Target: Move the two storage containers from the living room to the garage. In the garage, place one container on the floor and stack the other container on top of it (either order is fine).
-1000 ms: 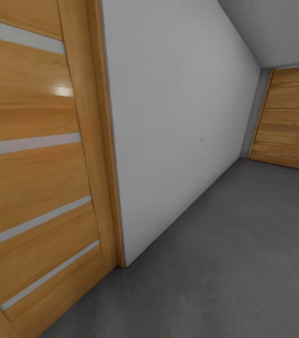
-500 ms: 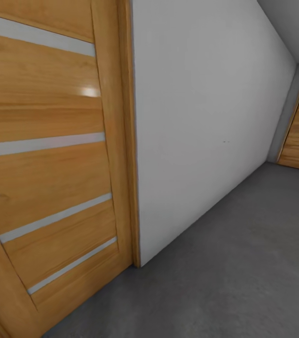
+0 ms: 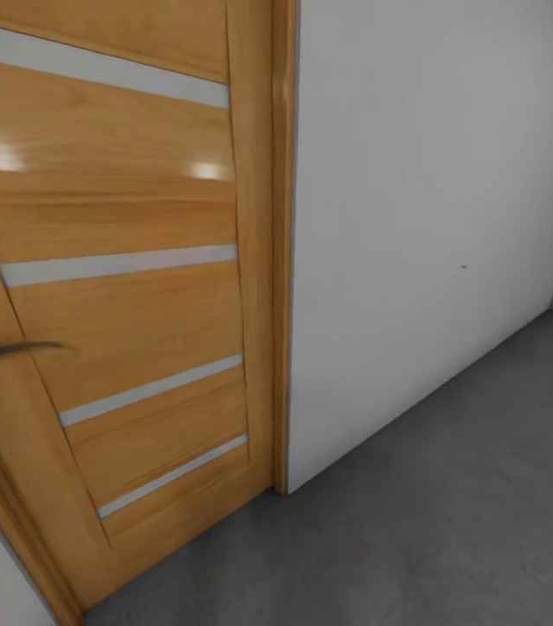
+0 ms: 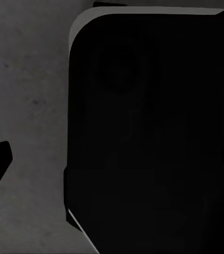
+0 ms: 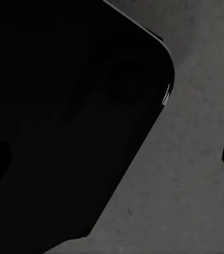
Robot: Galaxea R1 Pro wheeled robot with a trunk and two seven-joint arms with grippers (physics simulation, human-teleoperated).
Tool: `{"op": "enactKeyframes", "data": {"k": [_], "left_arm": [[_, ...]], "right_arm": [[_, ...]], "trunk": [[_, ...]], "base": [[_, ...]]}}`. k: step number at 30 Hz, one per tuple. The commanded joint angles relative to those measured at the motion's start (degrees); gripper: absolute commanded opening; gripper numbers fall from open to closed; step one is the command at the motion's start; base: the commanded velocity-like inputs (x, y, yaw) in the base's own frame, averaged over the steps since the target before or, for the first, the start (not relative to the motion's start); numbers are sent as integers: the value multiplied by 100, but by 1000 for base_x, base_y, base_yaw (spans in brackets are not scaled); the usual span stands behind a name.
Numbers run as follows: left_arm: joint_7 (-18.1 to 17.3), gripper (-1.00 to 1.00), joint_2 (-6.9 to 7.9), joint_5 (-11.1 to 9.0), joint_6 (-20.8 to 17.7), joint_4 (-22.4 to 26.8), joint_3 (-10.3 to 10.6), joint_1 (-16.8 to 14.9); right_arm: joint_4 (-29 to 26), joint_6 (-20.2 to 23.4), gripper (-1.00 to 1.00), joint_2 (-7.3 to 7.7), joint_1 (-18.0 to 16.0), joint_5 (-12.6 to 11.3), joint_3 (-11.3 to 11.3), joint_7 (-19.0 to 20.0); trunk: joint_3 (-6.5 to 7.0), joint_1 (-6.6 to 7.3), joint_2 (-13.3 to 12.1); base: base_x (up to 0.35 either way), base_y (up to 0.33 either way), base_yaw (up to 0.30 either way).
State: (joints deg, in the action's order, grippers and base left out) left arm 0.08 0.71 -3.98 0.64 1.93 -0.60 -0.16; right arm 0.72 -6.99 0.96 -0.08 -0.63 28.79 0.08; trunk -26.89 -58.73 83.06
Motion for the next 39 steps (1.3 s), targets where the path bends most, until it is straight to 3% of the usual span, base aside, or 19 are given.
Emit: {"op": "enactKeyframes", "data": {"k": [1,23,39], "left_arm": [[1,100,-1,-42,7,0,-2,-1],[1,100,8,-47,7,0,-2,-1],[1,100,8,-47,7,-2,-2,-1]], "right_arm": [[7,-31,100,0,-1,-7,12,1],[7,-31,100,0,-1,-13,12,1],[7,-31,100,0,-1,-15,12,1]], "trunk": [[-4,0,2],[-4,0,2],[-4,0,2]], "base": [[0,0,269],[8,-1,269],[259,-108,269]]}}
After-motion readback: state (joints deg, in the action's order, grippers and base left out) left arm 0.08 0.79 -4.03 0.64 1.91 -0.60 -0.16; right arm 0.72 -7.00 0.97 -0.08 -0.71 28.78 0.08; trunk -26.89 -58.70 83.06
